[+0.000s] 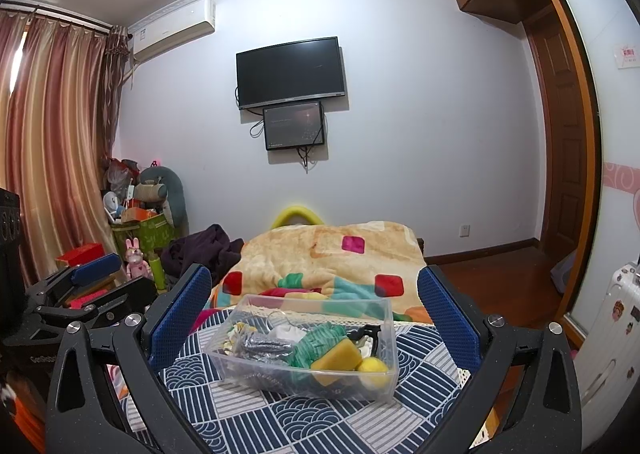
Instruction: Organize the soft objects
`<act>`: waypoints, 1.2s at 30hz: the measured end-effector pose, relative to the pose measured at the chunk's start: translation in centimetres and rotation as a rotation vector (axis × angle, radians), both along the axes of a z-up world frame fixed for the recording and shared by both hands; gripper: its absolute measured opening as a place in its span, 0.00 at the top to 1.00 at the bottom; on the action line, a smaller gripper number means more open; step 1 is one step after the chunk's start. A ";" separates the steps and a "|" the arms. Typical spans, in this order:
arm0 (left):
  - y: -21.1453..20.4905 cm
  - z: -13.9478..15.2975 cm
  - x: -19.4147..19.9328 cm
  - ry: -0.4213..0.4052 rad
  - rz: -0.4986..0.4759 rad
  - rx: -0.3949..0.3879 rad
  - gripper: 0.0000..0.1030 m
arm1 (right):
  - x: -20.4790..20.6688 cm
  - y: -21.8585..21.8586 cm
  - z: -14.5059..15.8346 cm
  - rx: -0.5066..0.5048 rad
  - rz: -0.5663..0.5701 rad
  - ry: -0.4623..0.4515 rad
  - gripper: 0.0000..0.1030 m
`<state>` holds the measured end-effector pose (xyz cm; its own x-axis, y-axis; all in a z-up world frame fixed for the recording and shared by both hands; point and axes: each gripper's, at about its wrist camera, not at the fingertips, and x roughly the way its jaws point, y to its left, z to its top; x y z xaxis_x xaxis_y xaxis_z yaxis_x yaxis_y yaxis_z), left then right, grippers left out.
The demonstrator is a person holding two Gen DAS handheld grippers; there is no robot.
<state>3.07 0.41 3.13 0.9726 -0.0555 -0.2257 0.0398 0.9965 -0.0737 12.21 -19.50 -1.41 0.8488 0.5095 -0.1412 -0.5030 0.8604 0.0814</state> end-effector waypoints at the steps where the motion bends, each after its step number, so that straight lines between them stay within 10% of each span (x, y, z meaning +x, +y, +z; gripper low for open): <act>1: 0.0 0.0 0.1 0.000 0.000 0.002 0.00 | 0.0 0.0 0.0 -0.001 0.000 0.000 0.00; 36: 0.4 0.4 -0.1 -0.006 -0.029 -0.007 0.00 | -0.1 -0.1 0.1 -0.004 0.002 -0.001 0.00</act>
